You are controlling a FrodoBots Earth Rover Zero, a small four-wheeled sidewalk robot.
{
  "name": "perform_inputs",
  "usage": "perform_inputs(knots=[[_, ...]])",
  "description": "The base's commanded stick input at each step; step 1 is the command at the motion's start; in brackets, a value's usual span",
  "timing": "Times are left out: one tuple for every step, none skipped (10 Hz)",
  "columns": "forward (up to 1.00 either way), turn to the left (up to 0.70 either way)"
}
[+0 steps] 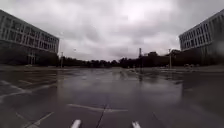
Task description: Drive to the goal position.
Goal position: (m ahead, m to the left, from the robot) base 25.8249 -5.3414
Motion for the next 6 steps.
perform_inputs(knots=[[1.00,0.00],[1.00,0.00],[1.00,0.00],[1.00,-0.06],[1.00,-0.39],[1.00,-0.40]])
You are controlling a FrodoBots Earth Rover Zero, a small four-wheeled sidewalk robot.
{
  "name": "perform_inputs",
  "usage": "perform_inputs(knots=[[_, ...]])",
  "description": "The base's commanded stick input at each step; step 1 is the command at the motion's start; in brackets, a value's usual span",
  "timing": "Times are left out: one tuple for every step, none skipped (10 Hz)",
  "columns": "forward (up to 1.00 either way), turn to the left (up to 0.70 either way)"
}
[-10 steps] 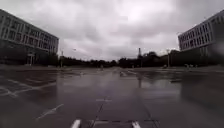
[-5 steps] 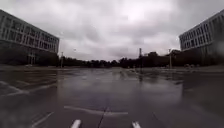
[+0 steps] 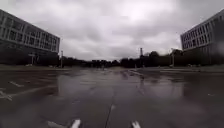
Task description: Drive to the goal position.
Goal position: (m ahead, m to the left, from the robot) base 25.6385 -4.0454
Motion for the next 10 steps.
perform_inputs(knots=[[1.00,-0.39],[1.00,-0.28],[1.00,-0.01],[1.00,0.00],[1.00,0.00],[1.00,0.00],[1.00,0.00],[1.00,0.00],[1.00,0.00],[1.00,0.00]])
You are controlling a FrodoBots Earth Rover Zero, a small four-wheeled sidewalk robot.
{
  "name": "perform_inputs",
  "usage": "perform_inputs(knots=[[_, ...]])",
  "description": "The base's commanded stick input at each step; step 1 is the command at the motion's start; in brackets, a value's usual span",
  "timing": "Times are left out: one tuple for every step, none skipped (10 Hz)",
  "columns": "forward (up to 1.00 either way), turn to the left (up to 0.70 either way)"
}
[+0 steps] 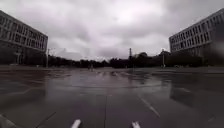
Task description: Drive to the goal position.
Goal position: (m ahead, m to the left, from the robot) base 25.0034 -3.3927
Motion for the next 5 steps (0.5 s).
perform_inputs(knots=[[1.00,0.00],[1.00,0.00],[1.00,0.00],[1.00,0.00],[1.00,0.00]])
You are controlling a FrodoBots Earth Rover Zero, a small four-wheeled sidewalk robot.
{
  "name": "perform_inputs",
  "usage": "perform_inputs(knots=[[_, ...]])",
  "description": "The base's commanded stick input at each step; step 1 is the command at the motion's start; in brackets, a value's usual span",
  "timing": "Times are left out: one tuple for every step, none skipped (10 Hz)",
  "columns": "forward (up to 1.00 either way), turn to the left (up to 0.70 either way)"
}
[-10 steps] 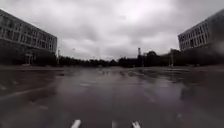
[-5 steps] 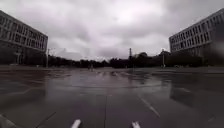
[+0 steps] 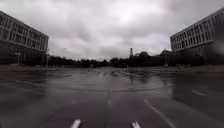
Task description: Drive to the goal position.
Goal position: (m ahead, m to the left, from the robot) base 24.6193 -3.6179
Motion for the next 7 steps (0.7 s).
perform_inputs(knots=[[1.00,0.00],[1.00,0.00],[1.00,0.00],[1.00,0.00],[1.00,0.00],[1.00,0.00],[1.00,0.00]])
